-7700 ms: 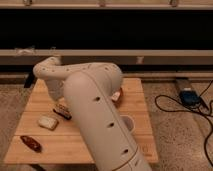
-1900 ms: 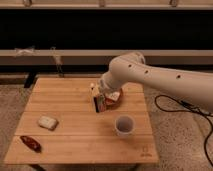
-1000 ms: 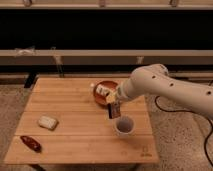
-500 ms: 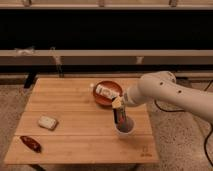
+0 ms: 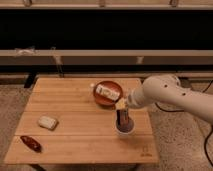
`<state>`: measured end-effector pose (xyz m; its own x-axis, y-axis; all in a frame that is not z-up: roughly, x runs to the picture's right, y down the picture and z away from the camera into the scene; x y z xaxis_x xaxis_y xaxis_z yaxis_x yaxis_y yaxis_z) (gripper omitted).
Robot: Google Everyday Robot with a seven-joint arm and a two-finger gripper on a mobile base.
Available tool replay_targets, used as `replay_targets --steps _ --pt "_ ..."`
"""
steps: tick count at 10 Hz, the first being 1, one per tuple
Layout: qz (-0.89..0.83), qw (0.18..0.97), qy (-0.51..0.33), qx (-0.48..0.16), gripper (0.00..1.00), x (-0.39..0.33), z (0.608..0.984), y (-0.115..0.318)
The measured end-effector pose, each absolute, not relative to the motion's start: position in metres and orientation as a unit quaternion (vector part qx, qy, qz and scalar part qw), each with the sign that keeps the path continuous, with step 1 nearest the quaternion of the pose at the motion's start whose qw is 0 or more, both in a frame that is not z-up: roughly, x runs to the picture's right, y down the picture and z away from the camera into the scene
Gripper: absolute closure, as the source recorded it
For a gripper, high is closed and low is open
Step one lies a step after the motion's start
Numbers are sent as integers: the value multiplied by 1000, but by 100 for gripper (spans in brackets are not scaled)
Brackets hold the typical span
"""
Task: Place the eraser in the ceramic cup
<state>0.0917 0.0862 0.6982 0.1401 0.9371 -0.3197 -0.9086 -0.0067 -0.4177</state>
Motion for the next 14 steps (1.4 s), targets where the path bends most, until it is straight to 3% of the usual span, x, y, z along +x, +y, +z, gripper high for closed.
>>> replay_targets --steps 7,9,14 --pt "682 687 4 -250 26 106 701 91" --pt "682 688 3 -249 20 106 700 90" --pt "673 697 -3 -249 20 101 698 88"
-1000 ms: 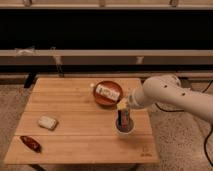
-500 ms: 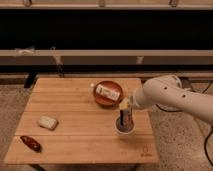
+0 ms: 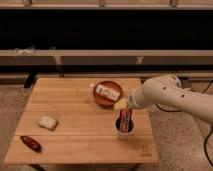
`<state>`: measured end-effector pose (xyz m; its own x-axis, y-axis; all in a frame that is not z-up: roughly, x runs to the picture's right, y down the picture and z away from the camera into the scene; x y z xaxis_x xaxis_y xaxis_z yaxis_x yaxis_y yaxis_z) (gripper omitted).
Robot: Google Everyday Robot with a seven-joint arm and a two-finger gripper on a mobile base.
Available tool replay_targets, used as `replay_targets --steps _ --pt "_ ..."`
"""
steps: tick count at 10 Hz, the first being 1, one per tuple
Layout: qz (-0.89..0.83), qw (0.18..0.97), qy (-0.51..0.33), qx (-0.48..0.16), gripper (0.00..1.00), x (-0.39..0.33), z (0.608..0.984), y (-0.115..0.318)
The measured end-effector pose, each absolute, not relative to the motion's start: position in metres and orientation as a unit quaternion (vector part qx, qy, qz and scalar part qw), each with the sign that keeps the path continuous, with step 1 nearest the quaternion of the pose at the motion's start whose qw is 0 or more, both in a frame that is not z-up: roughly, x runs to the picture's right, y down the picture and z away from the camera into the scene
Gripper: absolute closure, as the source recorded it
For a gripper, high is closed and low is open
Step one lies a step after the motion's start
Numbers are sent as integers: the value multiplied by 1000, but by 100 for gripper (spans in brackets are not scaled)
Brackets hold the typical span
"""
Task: Place the eraser in the ceramic cup
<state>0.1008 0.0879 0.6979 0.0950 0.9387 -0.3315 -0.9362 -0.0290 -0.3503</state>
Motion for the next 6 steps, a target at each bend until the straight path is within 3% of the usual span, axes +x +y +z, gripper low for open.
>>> replay_targets --steps 6 --pt "660 708 -13 -252 20 92 693 85"
